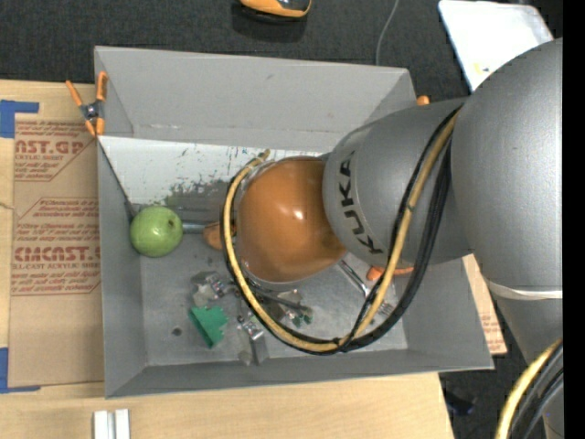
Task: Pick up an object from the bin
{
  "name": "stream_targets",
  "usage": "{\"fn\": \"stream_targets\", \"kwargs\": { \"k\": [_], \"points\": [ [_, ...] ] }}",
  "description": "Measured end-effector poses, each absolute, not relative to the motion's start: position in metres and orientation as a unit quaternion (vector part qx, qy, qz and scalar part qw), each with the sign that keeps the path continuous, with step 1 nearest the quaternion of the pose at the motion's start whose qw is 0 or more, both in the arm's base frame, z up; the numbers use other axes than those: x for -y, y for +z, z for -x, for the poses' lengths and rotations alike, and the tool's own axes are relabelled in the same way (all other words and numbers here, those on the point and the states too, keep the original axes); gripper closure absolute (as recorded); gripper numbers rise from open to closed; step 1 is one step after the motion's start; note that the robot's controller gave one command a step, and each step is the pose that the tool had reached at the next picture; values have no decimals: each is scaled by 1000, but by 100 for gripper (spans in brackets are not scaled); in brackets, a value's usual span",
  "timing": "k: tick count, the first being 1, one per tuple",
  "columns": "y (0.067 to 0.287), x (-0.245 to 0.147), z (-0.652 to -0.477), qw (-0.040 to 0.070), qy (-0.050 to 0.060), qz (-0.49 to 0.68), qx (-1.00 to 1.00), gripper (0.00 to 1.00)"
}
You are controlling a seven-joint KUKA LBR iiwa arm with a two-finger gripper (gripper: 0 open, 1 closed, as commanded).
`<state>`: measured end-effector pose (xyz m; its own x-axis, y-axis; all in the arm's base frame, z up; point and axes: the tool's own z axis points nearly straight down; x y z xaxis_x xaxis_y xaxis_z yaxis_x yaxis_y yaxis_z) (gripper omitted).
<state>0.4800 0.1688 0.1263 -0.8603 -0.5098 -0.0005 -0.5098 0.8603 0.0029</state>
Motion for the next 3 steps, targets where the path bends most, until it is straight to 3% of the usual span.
{"fn": "stream_targets", "kwargs": {
  "k": [1, 2, 3],
  "points": [
    [115, -166, -479, 0, -2, -194, 981, 0],
    [144, -165, -480, 0, -2, -262, 965, 0],
    [123, -168, -487, 1, -3, -214, 977, 0]
  ]
}}
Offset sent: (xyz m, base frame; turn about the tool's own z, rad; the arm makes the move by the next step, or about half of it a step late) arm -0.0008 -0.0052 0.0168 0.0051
